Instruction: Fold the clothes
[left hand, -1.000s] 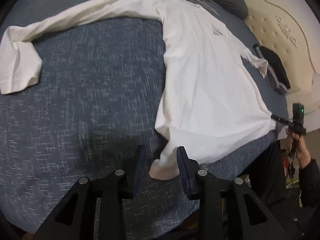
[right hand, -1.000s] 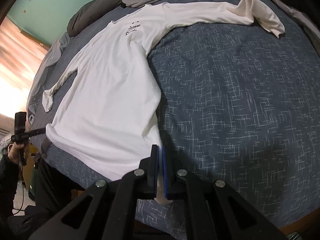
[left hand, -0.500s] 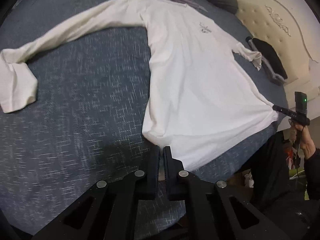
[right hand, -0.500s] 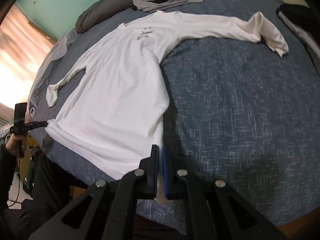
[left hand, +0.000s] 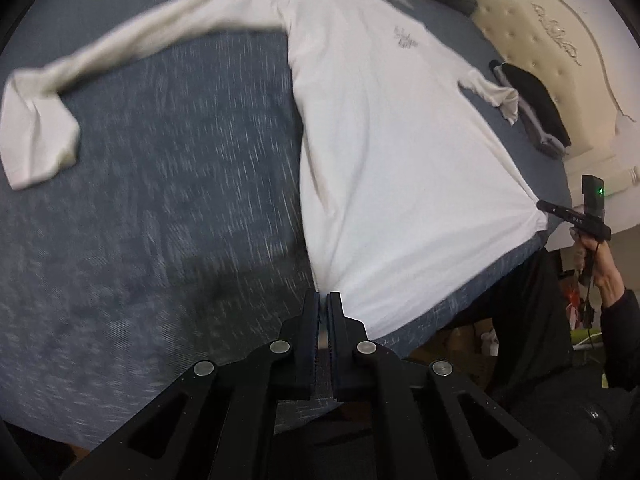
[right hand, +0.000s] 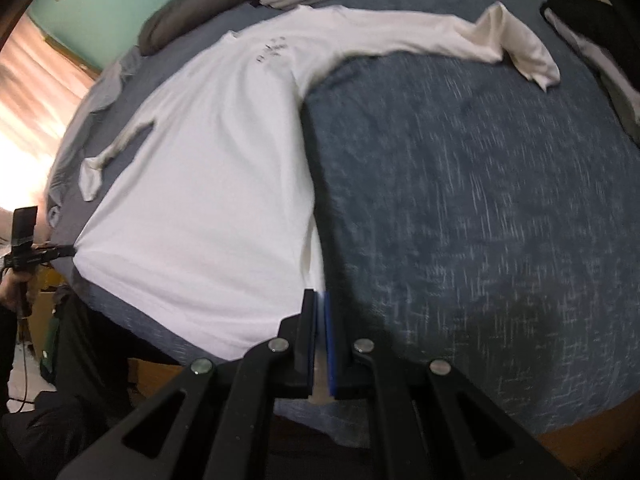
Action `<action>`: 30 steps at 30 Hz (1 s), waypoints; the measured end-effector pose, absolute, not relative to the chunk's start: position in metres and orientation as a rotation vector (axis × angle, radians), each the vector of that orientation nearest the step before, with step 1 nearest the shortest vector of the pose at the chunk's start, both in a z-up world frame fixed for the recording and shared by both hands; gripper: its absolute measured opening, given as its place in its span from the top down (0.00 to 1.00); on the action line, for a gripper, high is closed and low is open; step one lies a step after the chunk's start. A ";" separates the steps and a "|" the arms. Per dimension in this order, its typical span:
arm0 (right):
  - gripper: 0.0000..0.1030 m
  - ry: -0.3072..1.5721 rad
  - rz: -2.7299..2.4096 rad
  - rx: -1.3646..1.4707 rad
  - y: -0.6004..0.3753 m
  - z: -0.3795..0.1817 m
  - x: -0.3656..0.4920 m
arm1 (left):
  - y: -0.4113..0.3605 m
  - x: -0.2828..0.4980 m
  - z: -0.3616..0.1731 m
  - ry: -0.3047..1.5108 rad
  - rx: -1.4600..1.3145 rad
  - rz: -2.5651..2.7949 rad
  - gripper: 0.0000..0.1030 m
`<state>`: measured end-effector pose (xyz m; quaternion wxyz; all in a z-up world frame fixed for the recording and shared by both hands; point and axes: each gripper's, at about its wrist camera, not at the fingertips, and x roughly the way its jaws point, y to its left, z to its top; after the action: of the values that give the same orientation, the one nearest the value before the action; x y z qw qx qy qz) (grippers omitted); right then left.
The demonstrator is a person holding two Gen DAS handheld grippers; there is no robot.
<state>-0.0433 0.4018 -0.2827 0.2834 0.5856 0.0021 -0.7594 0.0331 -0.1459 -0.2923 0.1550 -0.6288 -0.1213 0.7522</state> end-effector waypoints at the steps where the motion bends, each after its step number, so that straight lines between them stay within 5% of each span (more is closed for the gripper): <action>1: 0.97 -0.007 -2.032 1.570 0.403 -0.285 -0.044 | -0.143 0.034 -0.300 -0.345 -1.826 2.145 0.96; 7: 0.94 -0.061 -2.047 1.546 0.412 -0.282 -0.044 | -0.150 0.034 -0.305 -0.399 -1.861 2.156 0.96; 12: 0.74 -0.135 -2.113 1.481 0.430 -0.257 -0.050 | -0.171 0.027 -0.277 -0.429 -1.817 2.240 0.96; 25: 0.70 -0.135 -2.218 1.364 0.436 -0.193 -0.072 | -0.185 -0.010 -0.187 -0.432 -1.595 2.457 0.93; 30: 0.59 -0.130 -2.240 1.316 0.428 -0.165 -0.082 | -0.179 -0.029 -0.166 -0.447 -1.536 2.506 0.87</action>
<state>-0.0824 0.4278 -0.1651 0.2671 0.4875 -0.0481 -0.8299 -0.0292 -0.1794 -0.1660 0.0840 -0.5147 -0.1499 0.8399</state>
